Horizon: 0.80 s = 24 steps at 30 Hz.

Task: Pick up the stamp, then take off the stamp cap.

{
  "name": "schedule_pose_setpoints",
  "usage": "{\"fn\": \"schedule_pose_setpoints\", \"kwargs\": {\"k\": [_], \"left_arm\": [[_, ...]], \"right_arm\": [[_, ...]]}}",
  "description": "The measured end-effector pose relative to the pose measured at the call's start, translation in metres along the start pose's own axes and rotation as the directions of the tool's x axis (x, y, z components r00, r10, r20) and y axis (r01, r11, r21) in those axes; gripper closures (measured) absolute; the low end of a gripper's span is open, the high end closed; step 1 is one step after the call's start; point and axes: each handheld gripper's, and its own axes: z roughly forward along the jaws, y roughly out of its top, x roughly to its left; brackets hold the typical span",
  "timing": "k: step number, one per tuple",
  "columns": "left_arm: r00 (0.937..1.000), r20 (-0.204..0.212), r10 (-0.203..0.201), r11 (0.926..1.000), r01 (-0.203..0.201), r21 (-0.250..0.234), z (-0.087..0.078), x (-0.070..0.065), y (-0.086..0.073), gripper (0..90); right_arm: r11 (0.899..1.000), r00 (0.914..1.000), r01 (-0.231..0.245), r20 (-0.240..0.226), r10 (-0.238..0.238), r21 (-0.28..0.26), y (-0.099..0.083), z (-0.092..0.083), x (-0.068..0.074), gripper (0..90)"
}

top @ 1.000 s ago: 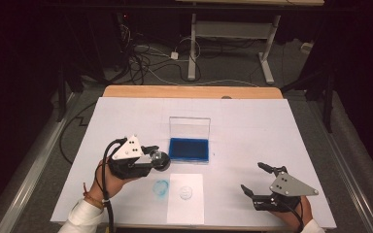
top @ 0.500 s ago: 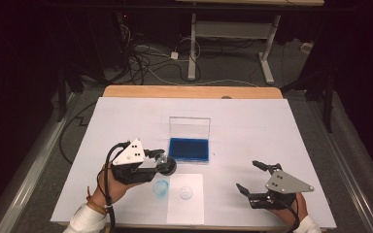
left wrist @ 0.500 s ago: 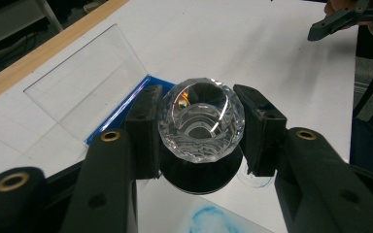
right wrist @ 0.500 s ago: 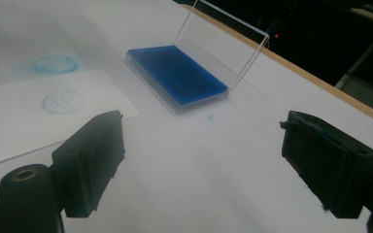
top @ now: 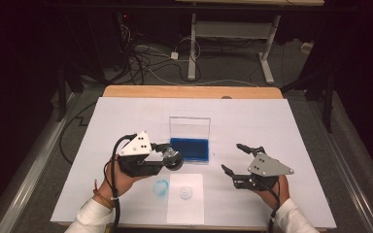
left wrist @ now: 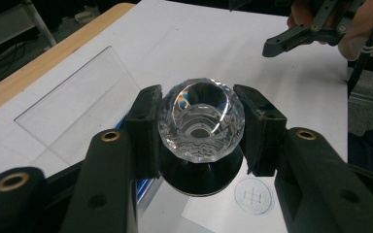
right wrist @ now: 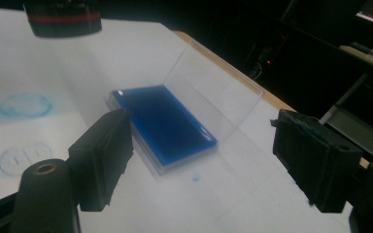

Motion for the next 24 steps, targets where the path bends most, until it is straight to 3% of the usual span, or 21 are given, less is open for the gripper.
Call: {"fn": "schedule_pose_setpoints", "kwargs": {"k": [8, 14, 19, 24], "left_arm": [[0.9998, 0.02, 0.003, 0.9998, -0.003, -0.017, 0.003, 0.0, 0.007, 54.5], [0.9991, 0.04, 0.012, 0.9999, -0.012, -0.01, 0.009, -0.004, 0.007, 54.5], [0.9982, 0.06, 0.005, 0.9999, -0.004, -0.014, 0.014, -0.008, 0.009, 54.5], [0.9963, 0.086, -0.002, 0.9996, 0.004, -0.028, 0.017, -0.01, 0.011, 54.5]], "right_arm": [[0.999, 0.9951, -0.047, -0.087, 0.048, 0.012, 0.013, 0.023, 0.013, 21.1], [0.998, 0.9838, -0.014, -0.178, 0.024, 0.059, 0.019, 0.048, 0.037, 19.2], [0.998, 0.977, -0.025, -0.21, 0.039, 0.066, 0.023, 0.06, 0.048, 17.4], [0.997, 0.9741, -0.003, -0.225, 0.022, 0.083, 0.026, 0.073, 0.058, 16.6]]}}
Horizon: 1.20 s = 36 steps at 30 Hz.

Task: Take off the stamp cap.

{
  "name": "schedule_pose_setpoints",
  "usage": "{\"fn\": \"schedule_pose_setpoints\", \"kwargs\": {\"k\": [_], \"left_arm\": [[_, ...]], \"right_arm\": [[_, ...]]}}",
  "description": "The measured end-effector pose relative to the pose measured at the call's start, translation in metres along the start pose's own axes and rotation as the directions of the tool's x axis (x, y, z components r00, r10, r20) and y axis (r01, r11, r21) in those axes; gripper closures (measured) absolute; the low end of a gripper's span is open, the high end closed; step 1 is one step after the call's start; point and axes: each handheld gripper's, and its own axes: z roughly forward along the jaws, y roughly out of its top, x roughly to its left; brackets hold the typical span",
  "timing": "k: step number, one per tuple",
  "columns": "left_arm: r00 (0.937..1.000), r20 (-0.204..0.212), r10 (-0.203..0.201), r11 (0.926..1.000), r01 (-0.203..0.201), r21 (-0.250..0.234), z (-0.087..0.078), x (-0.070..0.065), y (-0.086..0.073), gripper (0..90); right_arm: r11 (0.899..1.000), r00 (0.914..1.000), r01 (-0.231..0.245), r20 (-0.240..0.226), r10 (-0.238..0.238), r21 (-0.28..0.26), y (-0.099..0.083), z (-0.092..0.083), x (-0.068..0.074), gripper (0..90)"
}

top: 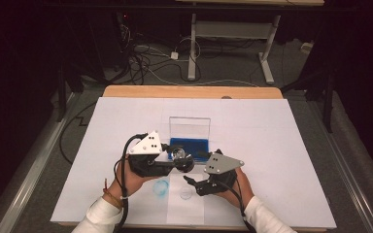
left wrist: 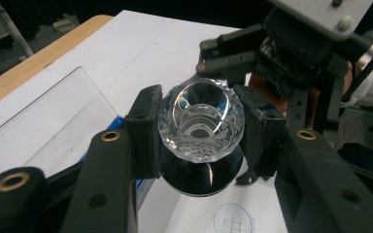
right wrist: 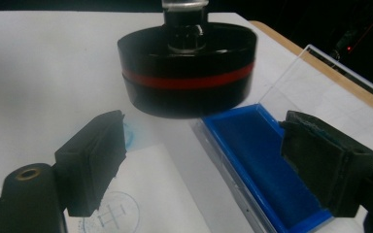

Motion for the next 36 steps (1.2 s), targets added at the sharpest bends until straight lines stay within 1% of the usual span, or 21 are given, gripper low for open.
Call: {"fn": "schedule_pose_setpoints", "kwargs": {"k": [1, 2, 3, 4, 6, 10, 11, 12, 13, 15, 18, 19, 23, 26, 29, 32, 36], "left_arm": [[1.0, -0.005, 0.004, 1.0, -0.004, 0.004, 0.001, 0.0, 0.0, 54.5], [1.0, -0.002, -0.003, 1.0, 0.003, 0.004, 0.001, -0.001, -0.001, 54.5], [0.9999, 0.008, -0.011, 0.9999, 0.011, -0.002, 0.002, -0.001, -0.002, 54.5], [0.9998, 0.011, -0.014, 0.9999, 0.014, -0.003, 0.003, -0.002, -0.003, 54.5], [0.9997, 0.017, -0.02, 0.9998, 0.02, 0.003, 0.005, -0.004, -0.004, 54.5], [0.9995, 0.028, -0.012, 0.9999, 0.012, 0.004, 0.009, -0.008, -0.004, 54.5], [0.9995, 0.028, -0.013, 0.9999, 0.013, 0.006, 0.01, -0.009, -0.004, 54.5], [0.9997, 0.023, -0.01, 0.9999, 0.01, 0.011, 0.011, -0.01, -0.005, 54.5], [0.9996, 0.026, -0.015, 0.9998, 0.014, 0.01, 0.012, -0.011, -0.006, 54.5], [0.9994, 0.03, -0.019, 0.9998, 0.019, 0.007, 0.012, -0.011, -0.006, 54.5], [0.9993, 0.03, -0.024, 0.9997, 0.024, -0.007, 0.01, -0.011, -0.007, 54.5], [0.9993, 0.029, -0.025, 0.9996, 0.026, -0.007, 0.009, -0.011, -0.007, 54.5], [0.9991, 0.034, -0.028, 0.9996, 0.028, -0.01, 0.01, -0.011, -0.007, 54.5], [0.999, 0.033, -0.03, 0.9995, 0.031, -0.01, 0.01, -0.011, -0.007, 54.5], [0.999, 0.037, -0.027, 0.9996, 0.028, -0.009, 0.011, -0.011, -0.007, 54.4], [0.999, 0.034, -0.028, 0.9996, 0.028, -0.007, 0.011, -0.011, -0.007, 54.5], [0.9992, 0.035, -0.022, 0.9998, 0.022, 0.001, 0.011, -0.012, -0.006, 54.5]], "right_arm": [[1.0, 0.9999, -0.006, -0.009, 0.006, -0.001, 0.0, 0.001, 0.001, 16.6], [1.0, 0.9999, -0.006, -0.012, 0.006, -0.002, 0.0, 0.003, 0.002, 16.8], [1.0, 0.9999, -0.006, -0.01, 0.006, 0.0, 0.0, 0.004, 0.004, 18.8], [1.0, 0.9999, -0.006, -0.01, 0.006, 0.0, 0.0, 0.004, 0.004, 18.8], [1.0, 0.9999, -0.012, -0.007, 0.012, -0.016, 0.0, 0.005, 0.006, 20.3], [1.0, 0.9998, -0.003, -0.017, 0.003, -0.026, -0.001, 0.007, 0.012, 22.0], [1.0, 0.9999, -0.001, -0.015, 0.001, -0.029, -0.001, 0.007, 0.013, 22.3], [0.999, 0.9999, -0.002, -0.012, 0.002, -0.046, 0.0, 0.005, 0.014, 25.0], [0.999, 1.0, 0.002, -0.007, -0.002, -0.051, 0.0, 0.004, 0.014, 25.9], [0.998, 0.9999, 0.011, 0.005, -0.011, -0.057, 0.0, 0.004, 0.014, 25.8], [0.998, 0.9998, 0.018, 0.006, -0.018, -0.054, -0.001, 0.003, 0.014, 25.8], [0.999, 0.9998, 0.018, 0.008, -0.018, -0.046, -0.002, 0.003, 0.013, 25.9], [0.998, 0.9997, 0.021, 0.012, -0.02, -0.051, -0.002, 0.001, 0.013, 27.8], [0.998, 0.9991, 0.037, 0.023, -0.036, -0.049, -0.003, 0.0, 0.013, 29.6], [0.998, 0.9992, 0.038, 0.016, -0.037, -0.047, -0.003, 0.0, 0.013, 30.6], [0.998, 0.999, 0.045, 0.001, -0.045, -0.043, -0.003, -0.001, 0.014, 37.5], [0.998, 0.9983, 0.058, -0.001, -0.058, -0.038, -0.003, -0.002, 0.014, 38.1]]}}
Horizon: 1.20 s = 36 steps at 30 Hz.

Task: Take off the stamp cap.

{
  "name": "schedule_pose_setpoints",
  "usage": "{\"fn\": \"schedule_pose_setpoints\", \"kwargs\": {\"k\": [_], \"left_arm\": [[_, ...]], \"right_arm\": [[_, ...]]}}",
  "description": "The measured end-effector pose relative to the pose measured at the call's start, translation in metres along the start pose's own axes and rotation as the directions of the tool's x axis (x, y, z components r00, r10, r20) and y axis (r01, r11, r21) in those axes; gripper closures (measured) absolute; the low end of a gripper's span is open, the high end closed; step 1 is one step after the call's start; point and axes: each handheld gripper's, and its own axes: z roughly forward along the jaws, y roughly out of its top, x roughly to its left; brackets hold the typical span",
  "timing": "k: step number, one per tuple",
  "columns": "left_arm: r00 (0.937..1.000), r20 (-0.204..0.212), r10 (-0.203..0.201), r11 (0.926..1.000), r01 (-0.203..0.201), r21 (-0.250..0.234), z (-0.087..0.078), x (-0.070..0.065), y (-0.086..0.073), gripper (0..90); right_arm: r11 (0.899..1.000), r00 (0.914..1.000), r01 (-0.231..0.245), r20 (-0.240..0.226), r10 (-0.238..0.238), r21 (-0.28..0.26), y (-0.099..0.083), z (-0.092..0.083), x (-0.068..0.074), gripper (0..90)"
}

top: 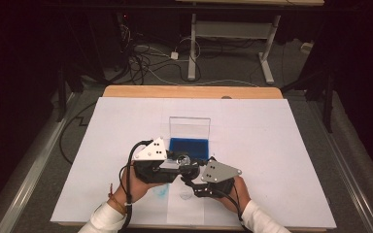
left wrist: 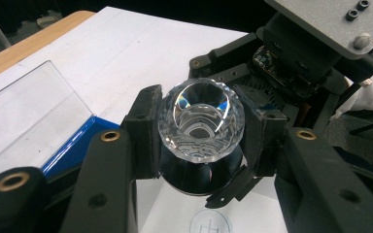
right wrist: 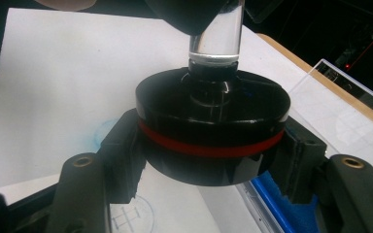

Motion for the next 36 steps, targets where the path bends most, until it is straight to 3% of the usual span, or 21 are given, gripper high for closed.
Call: {"fn": "schedule_pose_setpoints", "kwargs": {"k": [12, 18, 22, 24, 29, 33, 36], "left_arm": [[0.9999, 0.016, 0.003, 1.0, -0.003, 0.009, 0.002, 0.0, -0.001, 54.5], [0.9997, 0.024, 0.007, 0.9999, -0.007, 0.015, 0.003, 0.0, -0.002, 54.5], [0.9988, 0.049, 0.002, 0.9999, -0.002, 0.01, 0.003, 0.001, -0.002, 54.5], [0.9984, 0.056, 0.005, 1.0, -0.005, 0.003, 0.003, 0.001, -0.001, 54.5], [0.9991, 0.04, 0.017, 0.9999, -0.017, 0.0, -0.002, 0.001, 0.001, 54.5], [0.9993, 0.028, 0.024, 0.9997, -0.024, 0.008, -0.005, 0.002, 0.001, 54.6], [0.9994, 0.018, 0.028, 0.9994, -0.029, 0.02, -0.007, 0.003, 0.0, 54.6]], "right_arm": [[0.999, 0.9994, 0.028, -0.023, -0.028, 0.041, 0.001, -0.002, -0.001, 38.7], [0.998, 0.9991, 0.043, -0.009, -0.043, 0.05, 0.0, -0.003, 0.001, 38.8], [0.997, 0.9983, 0.057, -0.01, -0.057, 0.061, 0.0, -0.003, 0.002, 39.0], [0.987, 0.9919, 0.127, -0.012, -0.127, 0.096, 0.0, 0.0, 0.012, 38.9], [0.989, 0.993, 0.117, -0.027, -0.115, 0.094, 0.002, 0.0, 0.01, 38.9], [0.984, 0.9923, 0.123, -0.034, -0.119, 0.126, -0.002, 0.0, 0.01, 38.8], [0.984, 0.9933, 0.115, -0.018, -0.114, 0.134, -0.003, -0.003, 0.006, 38.7]]}}
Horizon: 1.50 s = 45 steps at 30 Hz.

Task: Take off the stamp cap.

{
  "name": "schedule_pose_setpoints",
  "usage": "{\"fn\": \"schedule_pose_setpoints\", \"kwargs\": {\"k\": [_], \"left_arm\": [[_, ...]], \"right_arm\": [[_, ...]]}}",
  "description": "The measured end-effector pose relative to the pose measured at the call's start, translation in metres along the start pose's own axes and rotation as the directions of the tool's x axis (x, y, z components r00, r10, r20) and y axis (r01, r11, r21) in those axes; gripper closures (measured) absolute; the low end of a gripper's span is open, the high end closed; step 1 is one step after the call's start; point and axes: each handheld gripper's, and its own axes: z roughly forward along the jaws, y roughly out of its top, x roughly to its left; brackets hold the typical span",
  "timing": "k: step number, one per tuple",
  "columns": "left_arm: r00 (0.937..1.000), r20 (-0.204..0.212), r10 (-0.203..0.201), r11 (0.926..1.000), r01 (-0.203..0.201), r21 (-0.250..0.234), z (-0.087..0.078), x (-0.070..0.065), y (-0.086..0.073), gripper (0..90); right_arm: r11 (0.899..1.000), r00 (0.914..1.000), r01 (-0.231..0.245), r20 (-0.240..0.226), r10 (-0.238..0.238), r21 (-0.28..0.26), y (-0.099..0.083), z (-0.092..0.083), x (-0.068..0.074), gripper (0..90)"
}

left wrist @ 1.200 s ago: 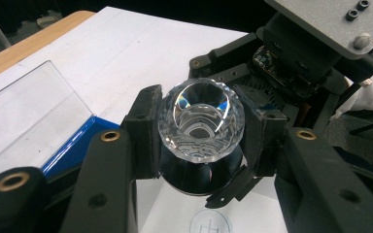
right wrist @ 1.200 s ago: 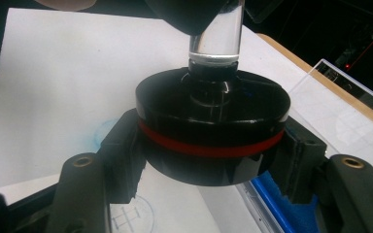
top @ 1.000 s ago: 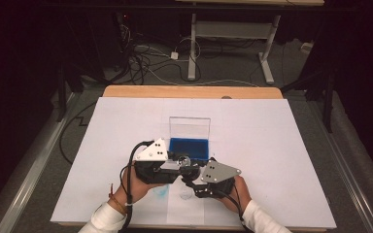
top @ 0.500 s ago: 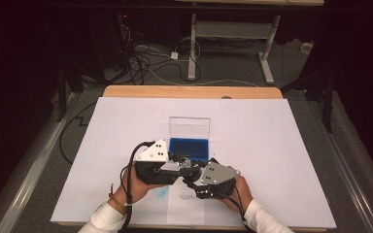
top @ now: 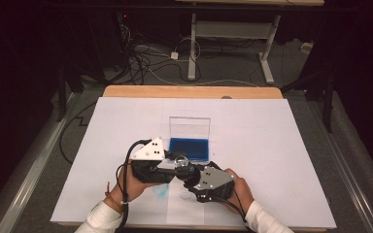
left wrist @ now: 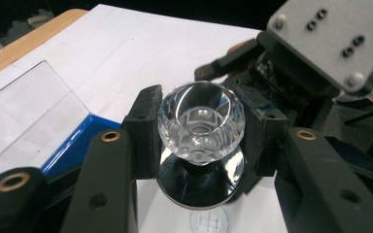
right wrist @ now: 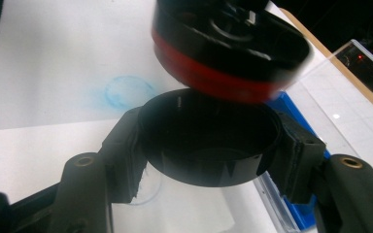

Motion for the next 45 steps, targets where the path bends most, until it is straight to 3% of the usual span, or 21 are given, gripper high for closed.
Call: {"fn": "schedule_pose_setpoints", "kwargs": {"k": [7, 11, 18, 22, 33, 45], "left_arm": [[0.9996, -0.028, -0.002, 0.9989, 0.003, 0.046, 0.001, 0.004, -0.004, 54.6], [0.9992, -0.033, -0.022, 0.9974, 0.024, 0.068, 0.004, 0.008, -0.008, 54.6], [0.9983, -0.049, -0.031, 0.9937, 0.037, 0.106, 0.009, 0.013, -0.014, 54.6], [0.9978, -0.057, -0.033, 0.9916, 0.04, 0.123, 0.009, 0.016, -0.017, 54.6], [0.9947, -0.087, -0.055, 0.9931, 0.063, 0.099, 0.003, 0.023, -0.02, 54.5], [0.9907, -0.116, -0.071, 0.993, 0.082, 0.086, 0.0, 0.027, -0.02, 54.5]], "right_arm": [[1.0, 0.9991, -0.027, 0.033, 0.027, 0.004, -0.006, -0.013, -0.009, 38.7], [0.999, 0.9967, -0.047, 0.067, 0.047, -0.013, -0.01, -0.028, -0.017, 38.6], [0.993, 0.9862, -0.097, 0.127, 0.106, -0.072, -0.013, -0.056, -0.033, 38.6], [0.99, 0.9785, -0.119, 0.159, 0.131, -0.08, -0.02, -0.069, -0.038, 38.6], [0.978, 0.9517, -0.183, 0.232, 0.201, -0.097, -0.044, -0.104, -0.045, 38.6], [0.976, 0.9441, -0.205, 0.248, 0.217, -0.075, -0.065, -0.12, -0.038, 38.6]]}}
